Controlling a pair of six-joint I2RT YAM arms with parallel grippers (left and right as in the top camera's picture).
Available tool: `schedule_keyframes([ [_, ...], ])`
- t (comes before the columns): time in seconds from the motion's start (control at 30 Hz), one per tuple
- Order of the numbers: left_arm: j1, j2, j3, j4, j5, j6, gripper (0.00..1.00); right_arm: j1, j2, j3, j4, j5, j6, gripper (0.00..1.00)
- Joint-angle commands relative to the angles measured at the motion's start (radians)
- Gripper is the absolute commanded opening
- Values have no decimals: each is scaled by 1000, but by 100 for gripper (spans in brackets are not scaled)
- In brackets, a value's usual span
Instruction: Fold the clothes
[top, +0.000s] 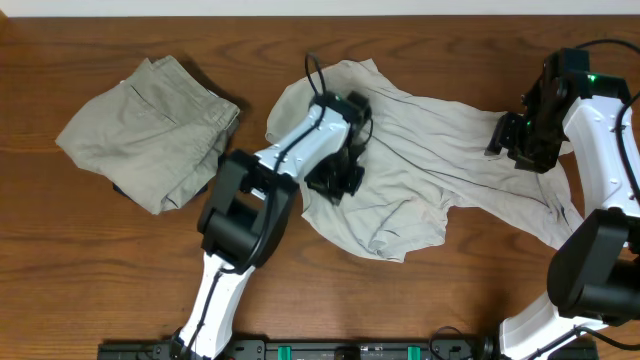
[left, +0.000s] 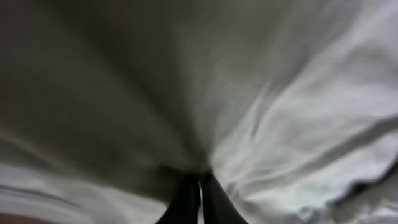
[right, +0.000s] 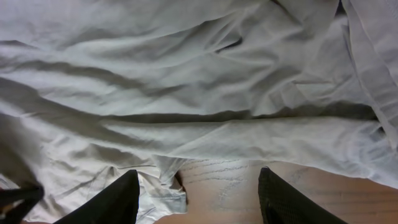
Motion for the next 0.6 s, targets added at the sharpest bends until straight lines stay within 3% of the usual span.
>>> schedule_keyframes([
  [0.0,14,-9,-99,25,-24,-39,7,-5,-6,-2,-1,7,-23,59],
  [0.27,115,-9,-208,-54,-224,-183,6,-5,-6,-2,3,6,-38,60],
  [0.4,242,-44,-207,-73,-351,-186,6,-4,-6,-4,4,6,-106,60],
  [0.57,349,-132,-207,-84,-377,-165,6,7,-6,-23,19,-6,-109,59],
])
